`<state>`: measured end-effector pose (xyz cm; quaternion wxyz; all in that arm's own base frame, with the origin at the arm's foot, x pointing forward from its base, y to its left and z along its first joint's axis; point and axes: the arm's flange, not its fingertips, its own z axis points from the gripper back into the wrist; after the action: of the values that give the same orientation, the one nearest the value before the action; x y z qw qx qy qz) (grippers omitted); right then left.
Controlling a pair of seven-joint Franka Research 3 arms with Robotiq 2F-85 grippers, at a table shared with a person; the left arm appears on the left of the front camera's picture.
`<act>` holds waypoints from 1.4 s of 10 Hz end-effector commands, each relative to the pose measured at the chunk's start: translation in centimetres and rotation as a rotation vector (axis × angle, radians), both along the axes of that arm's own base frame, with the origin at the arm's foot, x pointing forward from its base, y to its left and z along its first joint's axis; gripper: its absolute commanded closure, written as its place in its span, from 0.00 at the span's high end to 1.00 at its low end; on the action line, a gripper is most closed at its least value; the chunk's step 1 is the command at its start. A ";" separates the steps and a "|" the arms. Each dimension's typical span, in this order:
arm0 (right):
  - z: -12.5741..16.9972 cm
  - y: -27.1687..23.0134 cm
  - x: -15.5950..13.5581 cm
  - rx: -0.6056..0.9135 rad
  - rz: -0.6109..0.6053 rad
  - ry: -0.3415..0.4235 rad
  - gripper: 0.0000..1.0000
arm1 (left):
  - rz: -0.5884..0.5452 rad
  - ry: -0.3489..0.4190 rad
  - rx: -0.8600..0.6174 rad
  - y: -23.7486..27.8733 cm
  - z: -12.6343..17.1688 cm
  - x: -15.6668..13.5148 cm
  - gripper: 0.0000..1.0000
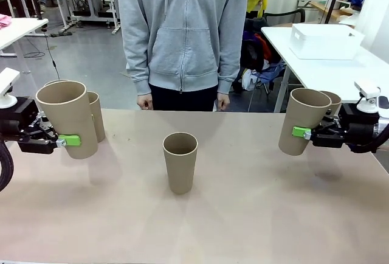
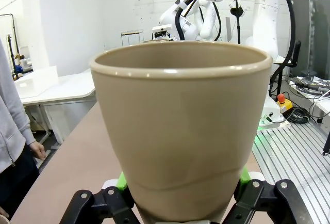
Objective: Stack the cups and store them in the basket.
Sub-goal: Place the stack of Reusable plastic cups into the Pantry Basket.
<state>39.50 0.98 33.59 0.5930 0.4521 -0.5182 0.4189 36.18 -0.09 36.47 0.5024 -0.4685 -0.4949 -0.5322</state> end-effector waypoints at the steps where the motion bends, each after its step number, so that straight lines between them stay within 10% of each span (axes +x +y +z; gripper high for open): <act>1: 0.1 0.1 0.1 -0.004 -0.005 0.002 0.85 | -0.001 -0.001 -0.004 0.1 0.3 -0.1 0.83; 14: 0.1 0.1 0.1 -0.004 -0.005 0.002 0.85 | -0.001 -0.001 -0.004 0.1 0.3 -0.1 0.83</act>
<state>39.50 0.98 33.58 0.5930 0.4521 -0.5181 0.4189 36.18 -0.09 36.47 0.5024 -0.4685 -0.4949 -0.5322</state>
